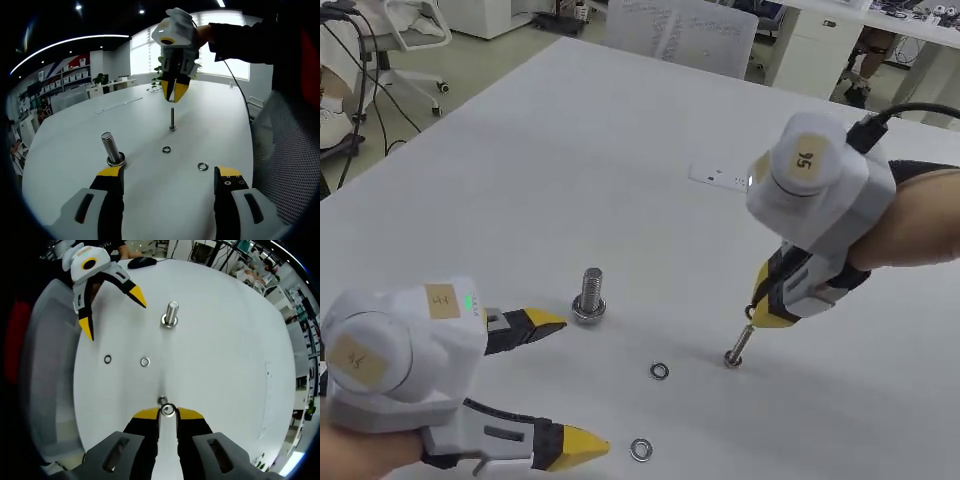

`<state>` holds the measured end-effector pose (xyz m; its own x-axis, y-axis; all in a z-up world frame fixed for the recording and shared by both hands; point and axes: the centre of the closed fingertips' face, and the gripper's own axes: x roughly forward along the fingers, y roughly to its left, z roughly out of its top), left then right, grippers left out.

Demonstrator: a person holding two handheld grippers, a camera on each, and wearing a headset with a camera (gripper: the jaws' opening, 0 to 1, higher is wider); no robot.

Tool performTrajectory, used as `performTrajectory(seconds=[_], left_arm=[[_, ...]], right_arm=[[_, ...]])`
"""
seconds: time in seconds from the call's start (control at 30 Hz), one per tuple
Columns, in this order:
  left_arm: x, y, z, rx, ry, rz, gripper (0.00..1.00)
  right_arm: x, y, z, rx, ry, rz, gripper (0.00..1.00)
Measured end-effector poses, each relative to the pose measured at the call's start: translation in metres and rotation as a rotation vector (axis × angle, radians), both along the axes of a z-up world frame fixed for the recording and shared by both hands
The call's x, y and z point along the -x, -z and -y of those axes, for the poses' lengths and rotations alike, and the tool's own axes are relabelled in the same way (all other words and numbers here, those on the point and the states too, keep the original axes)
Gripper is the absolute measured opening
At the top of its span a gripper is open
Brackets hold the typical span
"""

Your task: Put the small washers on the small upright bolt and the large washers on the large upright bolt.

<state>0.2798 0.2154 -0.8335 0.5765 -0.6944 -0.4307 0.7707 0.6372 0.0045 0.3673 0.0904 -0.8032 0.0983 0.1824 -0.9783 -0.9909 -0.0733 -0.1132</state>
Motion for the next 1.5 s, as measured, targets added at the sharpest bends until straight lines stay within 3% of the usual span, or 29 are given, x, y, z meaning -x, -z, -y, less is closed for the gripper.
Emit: performTrajectory(seconds=[0.67, 1.5], left_arm=[[0.005, 0.003, -0.001, 0.003, -0.004, -0.002, 0.73], [0.005, 0.003, -0.005, 0.004, -0.007, -0.002, 0.73]], right_arm=[[0.005, 0.016, 0.002, 0.029, 0.006, -0.031, 0.14], [0.008, 0.015, -0.003, 0.030, 0.005, -0.039, 0.14]])
